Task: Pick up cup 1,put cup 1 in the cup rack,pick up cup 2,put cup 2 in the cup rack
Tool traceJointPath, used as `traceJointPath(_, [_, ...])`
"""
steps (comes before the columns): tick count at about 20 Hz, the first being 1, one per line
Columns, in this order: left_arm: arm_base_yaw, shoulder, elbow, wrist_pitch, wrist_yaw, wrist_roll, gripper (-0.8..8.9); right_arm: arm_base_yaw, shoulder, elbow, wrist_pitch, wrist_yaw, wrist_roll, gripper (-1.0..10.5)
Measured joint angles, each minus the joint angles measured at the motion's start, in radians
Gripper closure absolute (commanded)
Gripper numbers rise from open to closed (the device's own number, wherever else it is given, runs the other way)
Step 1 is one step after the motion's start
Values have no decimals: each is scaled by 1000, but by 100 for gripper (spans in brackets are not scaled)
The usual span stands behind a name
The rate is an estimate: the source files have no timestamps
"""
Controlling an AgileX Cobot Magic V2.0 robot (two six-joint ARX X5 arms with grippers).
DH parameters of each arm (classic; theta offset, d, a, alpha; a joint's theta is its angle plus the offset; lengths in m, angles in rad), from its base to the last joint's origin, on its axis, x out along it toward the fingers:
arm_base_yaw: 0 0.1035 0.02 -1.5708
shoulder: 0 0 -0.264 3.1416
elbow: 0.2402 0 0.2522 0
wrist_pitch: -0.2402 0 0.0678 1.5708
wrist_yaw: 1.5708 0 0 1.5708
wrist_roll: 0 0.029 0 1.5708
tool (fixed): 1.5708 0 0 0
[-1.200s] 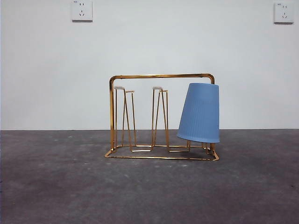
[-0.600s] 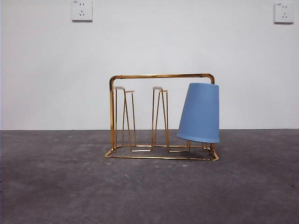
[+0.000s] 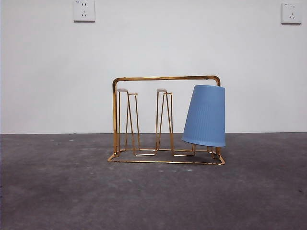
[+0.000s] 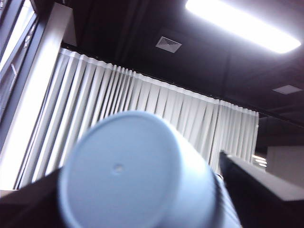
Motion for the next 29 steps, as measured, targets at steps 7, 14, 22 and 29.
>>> traceJointPath(7, [0,-2,0,0,2,-44,821,4,-5,0,-48,-1,-3,956])
traceJointPath(14, [2,-2,0,-20,-3,-34,821,4,-5,3,-75,25,-8,831])
traceJointPath(22, [52,-12,0,-108,-2,14,820,0,0,3,-214,92,-15,690])
traceJointPath(29, [117,-105,0,-393,-158,144,820,0,-25,28,-442,213,-16,691])
